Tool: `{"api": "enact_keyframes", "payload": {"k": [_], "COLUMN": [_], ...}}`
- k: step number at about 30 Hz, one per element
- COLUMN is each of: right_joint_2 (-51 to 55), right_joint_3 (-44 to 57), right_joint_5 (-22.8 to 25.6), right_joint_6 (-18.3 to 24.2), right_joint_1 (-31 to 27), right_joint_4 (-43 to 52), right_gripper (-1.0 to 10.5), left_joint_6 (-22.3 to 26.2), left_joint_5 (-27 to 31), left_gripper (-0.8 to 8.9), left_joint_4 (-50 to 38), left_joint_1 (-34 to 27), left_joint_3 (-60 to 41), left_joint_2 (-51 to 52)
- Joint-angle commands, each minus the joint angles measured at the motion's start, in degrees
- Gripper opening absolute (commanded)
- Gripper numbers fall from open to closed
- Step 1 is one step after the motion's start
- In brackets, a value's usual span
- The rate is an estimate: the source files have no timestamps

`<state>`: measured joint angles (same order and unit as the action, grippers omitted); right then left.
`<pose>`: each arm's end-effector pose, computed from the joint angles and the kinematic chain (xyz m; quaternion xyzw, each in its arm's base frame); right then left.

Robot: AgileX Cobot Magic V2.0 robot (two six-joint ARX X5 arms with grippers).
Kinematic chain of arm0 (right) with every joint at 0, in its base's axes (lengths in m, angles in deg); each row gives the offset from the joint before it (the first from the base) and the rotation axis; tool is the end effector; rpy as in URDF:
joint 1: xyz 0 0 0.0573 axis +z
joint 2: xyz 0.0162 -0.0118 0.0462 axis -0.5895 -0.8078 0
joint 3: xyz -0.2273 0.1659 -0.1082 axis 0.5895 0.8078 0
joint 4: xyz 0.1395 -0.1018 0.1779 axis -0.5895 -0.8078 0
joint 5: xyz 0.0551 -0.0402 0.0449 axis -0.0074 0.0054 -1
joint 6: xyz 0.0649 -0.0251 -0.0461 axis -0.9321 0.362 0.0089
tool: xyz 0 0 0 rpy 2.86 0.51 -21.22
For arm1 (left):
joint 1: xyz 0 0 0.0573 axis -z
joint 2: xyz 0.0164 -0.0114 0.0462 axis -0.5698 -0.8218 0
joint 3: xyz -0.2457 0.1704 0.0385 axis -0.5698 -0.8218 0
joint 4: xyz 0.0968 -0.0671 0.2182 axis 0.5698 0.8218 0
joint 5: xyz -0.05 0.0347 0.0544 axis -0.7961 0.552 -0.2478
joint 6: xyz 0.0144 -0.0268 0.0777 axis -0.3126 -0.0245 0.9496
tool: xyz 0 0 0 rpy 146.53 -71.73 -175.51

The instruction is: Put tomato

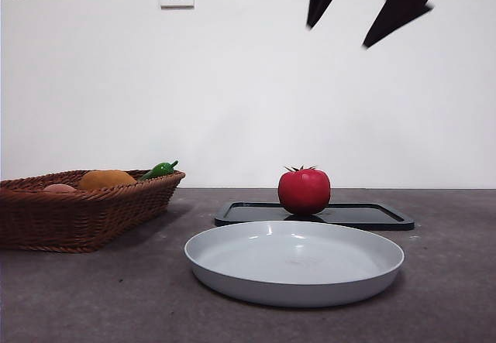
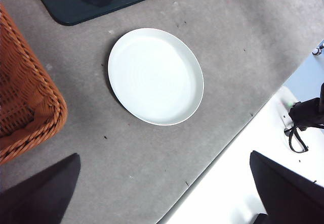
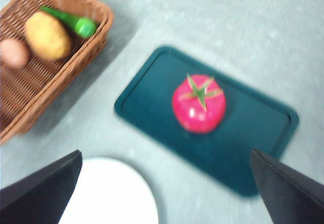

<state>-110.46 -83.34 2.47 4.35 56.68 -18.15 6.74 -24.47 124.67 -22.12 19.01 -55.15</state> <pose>0.3194 0.1359 0.3870 -0.0401 0.3844 0.2670 0.8828 0.1601 -0.0778 0.3739 -0.0177 0.4263 -0.4049 0.8087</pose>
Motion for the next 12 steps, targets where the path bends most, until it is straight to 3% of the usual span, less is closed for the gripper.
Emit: {"api": "enact_keyframes", "payload": {"k": [1, 12], "right_joint_2": [2.6, 24.6], "right_joint_3": [-0.2, 18.3], "right_joint_5": [-1.0, -2.9], "right_joint_6": [-0.5, -0.7], "right_joint_1": [0.3, 0.4], "right_joint_4": [-2.8, -2.1], "right_gripper": [5.5, 5.5], "left_joint_6": [0.3, 0.3], "left_joint_5": [-0.2, -0.2], "left_gripper": [5.28, 5.28], "left_joint_4": [-0.3, -0.3], "left_joint_1": [0.2, 0.2], "left_joint_3": [1.3, 1.3], "left_joint_2": [-0.3, -0.3]}}
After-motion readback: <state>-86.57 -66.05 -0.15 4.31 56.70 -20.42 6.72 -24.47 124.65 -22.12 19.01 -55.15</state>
